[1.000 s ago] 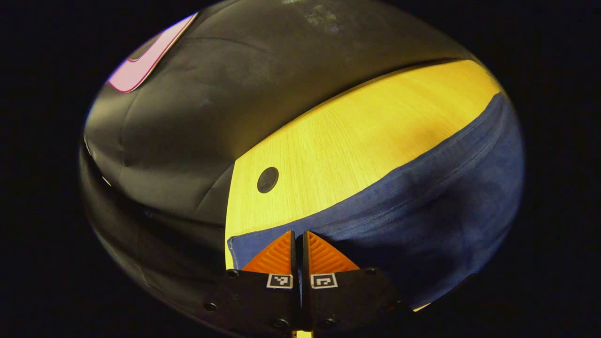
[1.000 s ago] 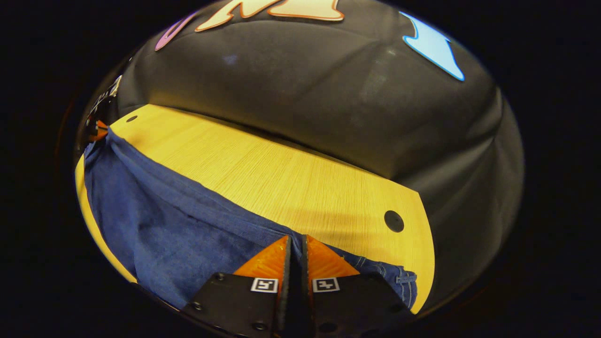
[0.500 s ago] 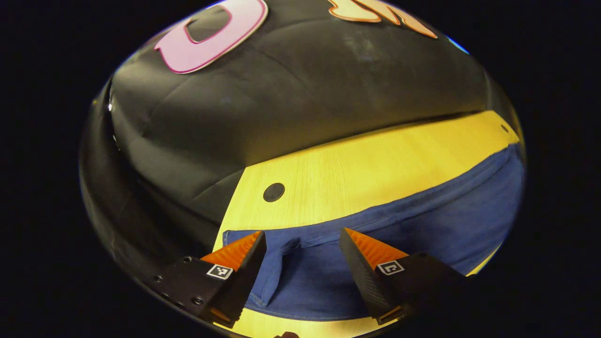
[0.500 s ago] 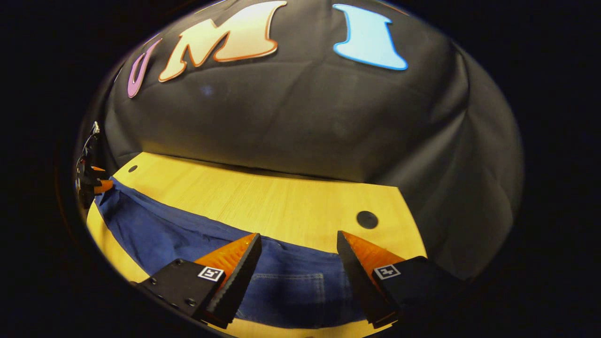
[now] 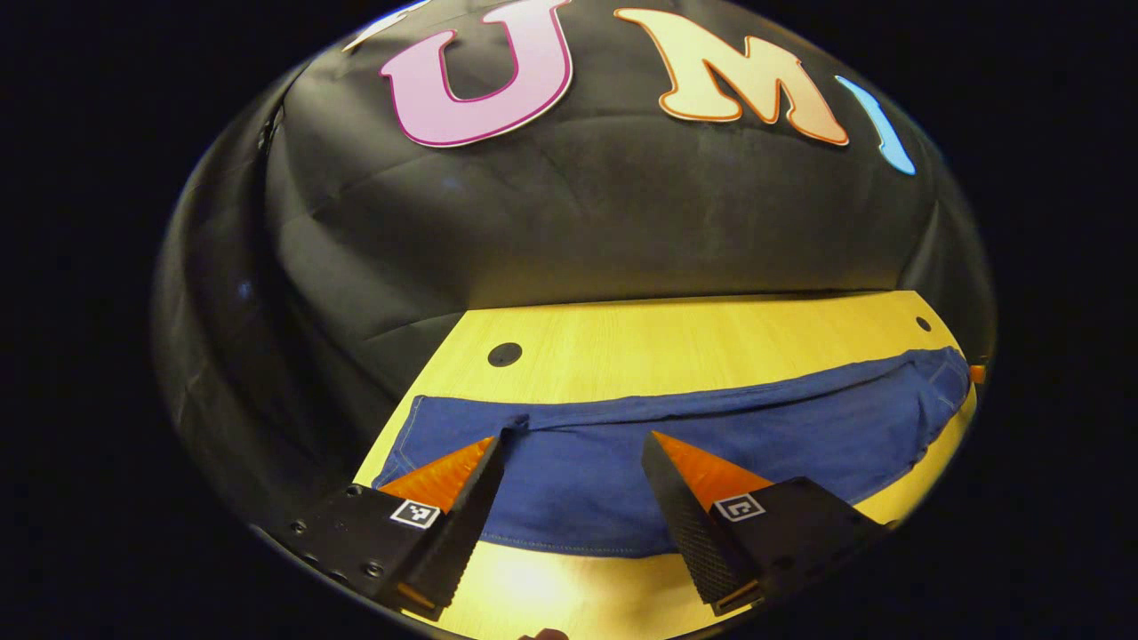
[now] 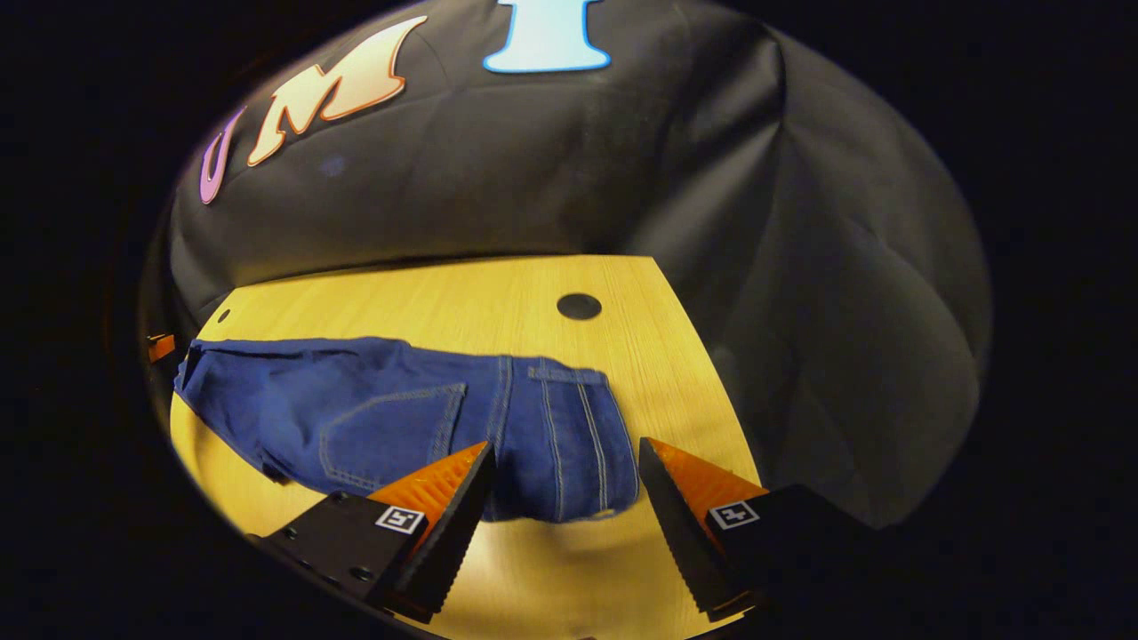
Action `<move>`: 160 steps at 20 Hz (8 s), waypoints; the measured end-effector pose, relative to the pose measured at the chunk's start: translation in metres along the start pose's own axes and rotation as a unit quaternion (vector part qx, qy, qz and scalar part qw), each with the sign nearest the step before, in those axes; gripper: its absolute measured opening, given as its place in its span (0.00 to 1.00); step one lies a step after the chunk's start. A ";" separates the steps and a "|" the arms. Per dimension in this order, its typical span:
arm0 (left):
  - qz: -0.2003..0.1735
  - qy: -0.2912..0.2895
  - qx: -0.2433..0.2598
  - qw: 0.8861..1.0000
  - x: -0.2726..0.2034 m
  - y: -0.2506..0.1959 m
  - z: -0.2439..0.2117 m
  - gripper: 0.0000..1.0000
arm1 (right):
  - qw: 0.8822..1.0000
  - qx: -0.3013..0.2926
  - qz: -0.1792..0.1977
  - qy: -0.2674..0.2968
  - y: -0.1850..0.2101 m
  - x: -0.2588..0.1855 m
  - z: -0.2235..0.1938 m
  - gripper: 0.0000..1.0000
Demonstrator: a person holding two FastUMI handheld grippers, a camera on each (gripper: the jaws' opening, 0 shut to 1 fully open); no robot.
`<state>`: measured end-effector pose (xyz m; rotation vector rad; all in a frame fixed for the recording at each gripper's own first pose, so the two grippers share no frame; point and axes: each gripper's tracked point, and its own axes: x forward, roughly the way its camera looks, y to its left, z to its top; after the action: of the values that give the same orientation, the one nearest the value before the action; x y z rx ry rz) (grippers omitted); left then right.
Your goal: Grasp the waist and the cuffs of the jeans and fold them to make the two legs overlap; first hold the waist and fold one-third of the jeans toward the cuffs, then hold the cuffs and fold the remaining one-third in the same direction to finish folding.
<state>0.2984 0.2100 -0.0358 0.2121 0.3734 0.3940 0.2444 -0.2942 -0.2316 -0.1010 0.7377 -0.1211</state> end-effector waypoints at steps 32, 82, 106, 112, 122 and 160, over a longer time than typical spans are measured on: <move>-0.053 -0.006 -0.009 0.999 -0.014 -0.020 0.004 0.95 | 0.996 0.087 0.002 -0.001 -0.005 -0.017 -0.050 0.11; -0.073 0.039 -0.032 0.996 0.121 0.104 -0.072 0.92 | 0.978 0.063 0.198 -0.015 0.405 -0.050 -0.050 0.19; -0.153 0.004 -0.142 0.978 0.097 0.070 -0.026 0.00 | 0.978 0.148 0.125 -0.080 0.286 -0.190 -0.011 0.94; -0.172 -0.029 -0.117 0.978 0.060 0.023 0.036 0.00 | 0.975 0.167 0.104 -0.103 0.222 -0.209 -0.005 0.94; -0.209 -0.090 -0.109 0.968 -0.023 -0.170 0.154 0.00 | 0.976 0.126 0.165 -0.072 0.121 -0.191 -0.021 0.94; -0.225 -0.101 -0.015 0.969 -0.156 -0.280 0.037 0.95 | 0.961 0.116 0.220 -0.120 0.178 -0.243 -0.006 0.98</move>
<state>0.2728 -0.1112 -0.0299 0.1298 0.2050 -0.0702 0.0747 -0.0831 -0.0985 0.2700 0.4839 0.2268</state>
